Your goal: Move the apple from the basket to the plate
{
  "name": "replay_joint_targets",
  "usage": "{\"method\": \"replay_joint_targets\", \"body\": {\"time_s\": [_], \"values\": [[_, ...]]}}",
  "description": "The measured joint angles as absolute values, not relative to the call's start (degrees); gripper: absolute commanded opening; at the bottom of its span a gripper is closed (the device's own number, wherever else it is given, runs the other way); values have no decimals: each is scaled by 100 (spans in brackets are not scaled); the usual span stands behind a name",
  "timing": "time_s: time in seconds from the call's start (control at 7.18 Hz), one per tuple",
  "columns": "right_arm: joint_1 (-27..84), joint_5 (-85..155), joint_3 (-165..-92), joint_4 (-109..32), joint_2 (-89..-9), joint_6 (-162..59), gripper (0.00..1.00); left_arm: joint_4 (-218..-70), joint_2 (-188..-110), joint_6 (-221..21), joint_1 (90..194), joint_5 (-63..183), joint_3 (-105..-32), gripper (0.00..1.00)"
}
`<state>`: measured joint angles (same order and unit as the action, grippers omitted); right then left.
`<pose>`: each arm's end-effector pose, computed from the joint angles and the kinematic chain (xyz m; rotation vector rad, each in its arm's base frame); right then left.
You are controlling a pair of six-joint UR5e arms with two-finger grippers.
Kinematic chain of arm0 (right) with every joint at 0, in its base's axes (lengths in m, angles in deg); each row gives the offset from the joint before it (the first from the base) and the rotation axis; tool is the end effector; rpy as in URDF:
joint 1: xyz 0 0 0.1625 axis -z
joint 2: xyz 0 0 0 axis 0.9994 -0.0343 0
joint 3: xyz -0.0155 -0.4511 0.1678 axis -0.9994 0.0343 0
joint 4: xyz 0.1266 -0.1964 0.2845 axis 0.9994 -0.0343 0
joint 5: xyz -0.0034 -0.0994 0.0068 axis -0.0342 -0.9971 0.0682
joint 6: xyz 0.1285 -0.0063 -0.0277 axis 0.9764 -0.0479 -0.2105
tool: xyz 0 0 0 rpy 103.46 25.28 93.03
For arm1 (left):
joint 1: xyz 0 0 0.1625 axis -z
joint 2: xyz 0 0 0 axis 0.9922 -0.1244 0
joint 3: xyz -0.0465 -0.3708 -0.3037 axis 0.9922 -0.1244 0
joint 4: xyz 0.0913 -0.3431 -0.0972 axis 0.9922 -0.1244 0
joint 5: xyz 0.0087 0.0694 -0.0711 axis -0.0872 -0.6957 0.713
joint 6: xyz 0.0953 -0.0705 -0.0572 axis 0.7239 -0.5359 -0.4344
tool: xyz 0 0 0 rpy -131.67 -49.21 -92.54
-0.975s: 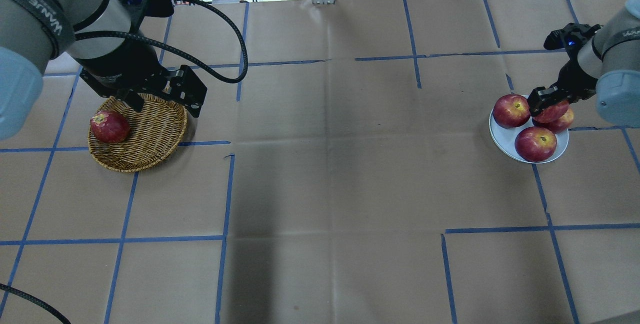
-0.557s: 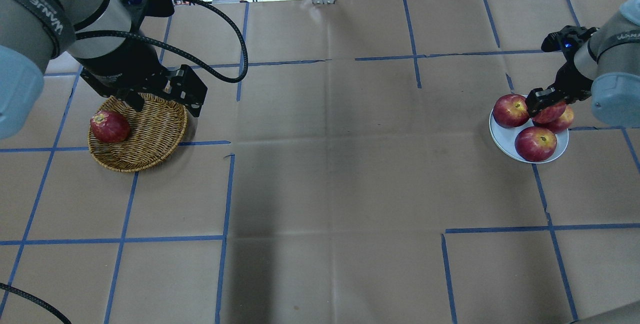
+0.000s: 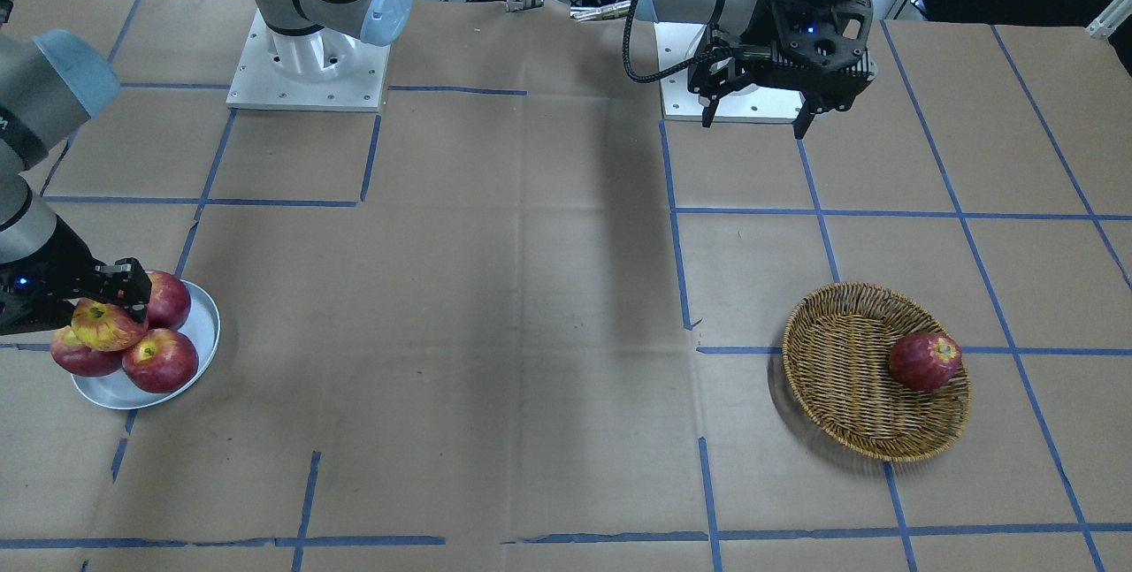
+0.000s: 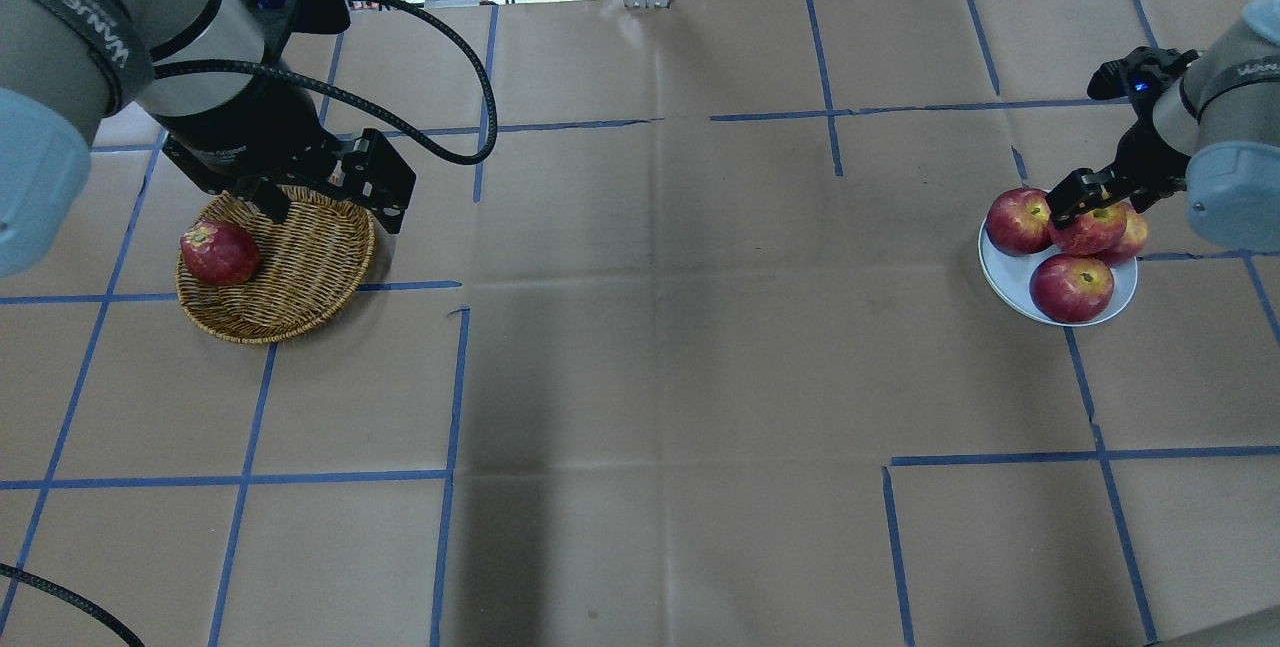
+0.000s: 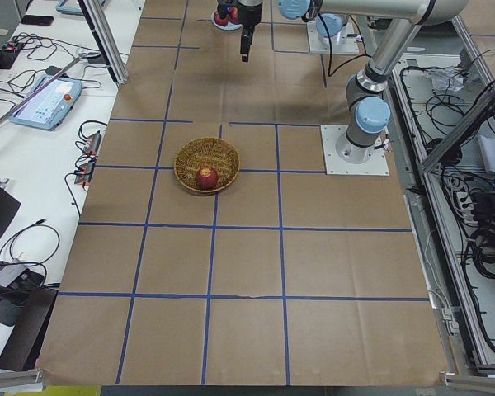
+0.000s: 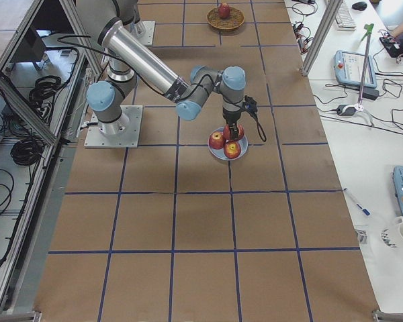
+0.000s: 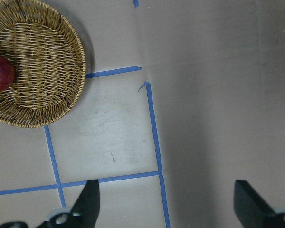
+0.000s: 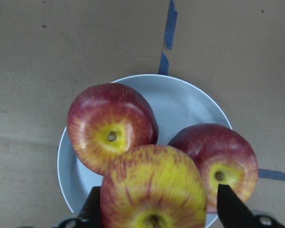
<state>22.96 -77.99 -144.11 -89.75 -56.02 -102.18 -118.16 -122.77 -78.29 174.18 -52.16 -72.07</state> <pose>-0.0969 -0.5238 0.3269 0.2463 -3.0786 0.1285 -0.1413 -0.3900 0.5219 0.2231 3.1245 -0.0410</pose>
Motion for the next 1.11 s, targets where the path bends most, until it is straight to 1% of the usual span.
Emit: {"method": "replay_joint_targets", "body": {"time_s": [0.28, 0.7, 0.98, 1.11], "values": [[2223, -7760, -14081, -8545, -5835, -10134, 100, -11816, -12280, -7831, 17418, -5210, -7207, 99], [1502, -7735, -13239, -6905, -6362, -9388, 100, -11816, -12302, -7837, 17418, -5199, -7187, 99], [859, -7724, -13108, -5878, -6943, -8383, 100, -11816, -12302, -7843, 17418, -5196, -7183, 99], [506, -7741, -13094, -5665, -7105, -7909, 100, -11816, -12299, -7843, 17417, -5199, -7182, 99]]}}
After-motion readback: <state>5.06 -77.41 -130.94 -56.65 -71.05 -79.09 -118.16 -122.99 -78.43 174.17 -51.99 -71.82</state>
